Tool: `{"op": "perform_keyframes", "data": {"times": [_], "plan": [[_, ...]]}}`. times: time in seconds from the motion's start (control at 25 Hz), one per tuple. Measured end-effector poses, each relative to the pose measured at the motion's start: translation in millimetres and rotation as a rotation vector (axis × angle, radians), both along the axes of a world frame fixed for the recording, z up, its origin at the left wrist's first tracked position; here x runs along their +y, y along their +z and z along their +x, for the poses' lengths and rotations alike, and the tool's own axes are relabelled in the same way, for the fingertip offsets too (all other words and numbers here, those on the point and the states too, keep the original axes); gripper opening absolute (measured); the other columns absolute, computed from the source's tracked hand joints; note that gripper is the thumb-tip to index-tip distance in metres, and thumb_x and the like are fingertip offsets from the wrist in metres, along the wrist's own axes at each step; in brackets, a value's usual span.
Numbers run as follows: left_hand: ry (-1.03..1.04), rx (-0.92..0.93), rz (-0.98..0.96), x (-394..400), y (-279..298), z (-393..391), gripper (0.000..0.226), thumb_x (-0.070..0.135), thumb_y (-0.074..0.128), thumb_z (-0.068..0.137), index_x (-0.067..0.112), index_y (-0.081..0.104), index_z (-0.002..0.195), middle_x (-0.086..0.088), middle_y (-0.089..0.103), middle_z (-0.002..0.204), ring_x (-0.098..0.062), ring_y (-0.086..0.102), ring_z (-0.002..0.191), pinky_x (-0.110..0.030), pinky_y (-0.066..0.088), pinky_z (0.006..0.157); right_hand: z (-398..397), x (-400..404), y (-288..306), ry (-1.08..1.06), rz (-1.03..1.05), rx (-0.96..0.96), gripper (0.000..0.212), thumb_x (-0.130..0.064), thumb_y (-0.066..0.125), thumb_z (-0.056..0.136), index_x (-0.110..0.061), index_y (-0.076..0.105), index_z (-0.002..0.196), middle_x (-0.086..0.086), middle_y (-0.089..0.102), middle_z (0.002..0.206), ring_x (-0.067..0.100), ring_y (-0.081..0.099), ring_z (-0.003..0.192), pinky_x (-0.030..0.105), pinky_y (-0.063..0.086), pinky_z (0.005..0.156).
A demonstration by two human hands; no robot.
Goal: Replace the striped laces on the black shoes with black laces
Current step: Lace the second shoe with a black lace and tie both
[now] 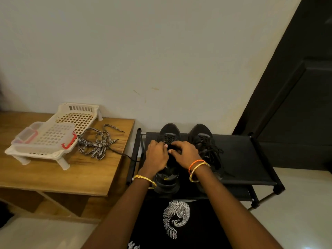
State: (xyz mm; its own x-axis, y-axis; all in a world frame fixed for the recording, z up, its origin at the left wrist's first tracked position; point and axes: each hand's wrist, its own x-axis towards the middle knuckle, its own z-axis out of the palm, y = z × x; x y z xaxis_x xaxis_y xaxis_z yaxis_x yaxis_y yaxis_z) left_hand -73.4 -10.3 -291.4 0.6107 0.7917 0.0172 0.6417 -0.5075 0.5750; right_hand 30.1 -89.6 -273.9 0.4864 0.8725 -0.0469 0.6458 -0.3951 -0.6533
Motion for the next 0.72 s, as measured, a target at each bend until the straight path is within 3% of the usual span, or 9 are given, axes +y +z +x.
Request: {"op": "perform_keyframes", "data": {"times": [0.08,0.24,0.36,0.44,0.52,0.6,0.64,0.72], "plan": [[0.063,-0.024,0.001,-3,-9,1,0.033,0.027,0.037,0.101,0.006,0.056,0.118,-0.015,0.048,0.117,-0.029,0.045,0.111,-0.041,0.040,0.095,-3,3,-11,-0.121,0.116,0.125,0.031,-0.020,0.062,0.090,-0.011,0.064,0.120,0.014,0.062,0.117,0.027,0.057,0.112,0.040,0.043,0.101],[0.252,-0.248,-0.098,2,-5,4,0.015,0.015,0.049,0.097,0.005,0.059,0.092,-0.017,0.052,0.111,-0.016,0.047,0.088,-0.021,0.035,0.075,-2,5,-17,-0.318,0.273,0.227,0.017,-0.012,0.067,0.086,-0.003,0.073,0.099,0.012,0.071,0.097,0.017,0.064,0.089,0.025,0.049,0.084],[0.368,-0.245,-0.280,9,0,12,0.012,0.014,0.046,0.096,0.007,0.055,0.093,-0.016,0.056,0.114,-0.025,0.054,0.098,-0.028,0.039,0.078,4,11,-14,-0.312,0.200,0.257,0.007,-0.015,0.067,0.087,-0.011,0.072,0.084,0.003,0.068,0.079,0.003,0.057,0.068,0.021,0.047,0.072],[0.379,-0.200,-0.337,5,-1,19,0.020,0.020,0.039,0.098,0.007,0.051,0.106,-0.015,0.057,0.112,-0.030,0.053,0.104,-0.036,0.043,0.085,13,15,-12,-0.301,0.151,0.266,0.008,-0.016,0.065,0.087,-0.014,0.069,0.080,0.003,0.067,0.077,0.011,0.061,0.071,0.024,0.049,0.072],[0.361,-0.231,-0.323,0,-7,22,0.023,0.030,0.037,0.100,0.011,0.049,0.100,-0.011,0.058,0.102,-0.029,0.053,0.103,-0.045,0.044,0.091,19,16,-14,-0.300,0.141,0.283,0.009,-0.015,0.065,0.087,-0.015,0.069,0.078,0.006,0.069,0.078,0.017,0.065,0.077,0.026,0.051,0.074],[0.344,-0.394,-0.308,-5,-15,19,0.024,0.035,0.045,0.098,0.016,0.048,0.084,-0.002,0.056,0.083,-0.019,0.055,0.087,-0.030,0.048,0.078,18,15,-21,-0.324,0.167,0.304,0.010,-0.016,0.063,0.088,-0.017,0.068,0.079,0.006,0.069,0.078,0.017,0.065,0.076,0.023,0.049,0.067],[0.346,-0.493,-0.314,-6,-19,15,0.025,0.032,0.050,0.097,0.018,0.046,0.076,0.002,0.052,0.073,-0.011,0.053,0.075,-0.016,0.045,0.066,16,14,-25,-0.338,0.191,0.305,0.012,-0.015,0.062,0.089,-0.018,0.067,0.078,0.006,0.069,0.077,0.016,0.064,0.073,0.020,0.047,0.062],[0.381,-0.615,-0.314,-6,-25,9,0.029,0.025,0.056,0.094,0.018,0.045,0.068,0.005,0.045,0.062,0.002,0.048,0.056,-0.006,0.037,0.051,12,12,-32,-0.355,0.245,0.309,0.016,-0.013,0.061,0.089,-0.019,0.066,0.075,0.004,0.068,0.073,0.013,0.062,0.068,0.018,0.048,0.058]]}}
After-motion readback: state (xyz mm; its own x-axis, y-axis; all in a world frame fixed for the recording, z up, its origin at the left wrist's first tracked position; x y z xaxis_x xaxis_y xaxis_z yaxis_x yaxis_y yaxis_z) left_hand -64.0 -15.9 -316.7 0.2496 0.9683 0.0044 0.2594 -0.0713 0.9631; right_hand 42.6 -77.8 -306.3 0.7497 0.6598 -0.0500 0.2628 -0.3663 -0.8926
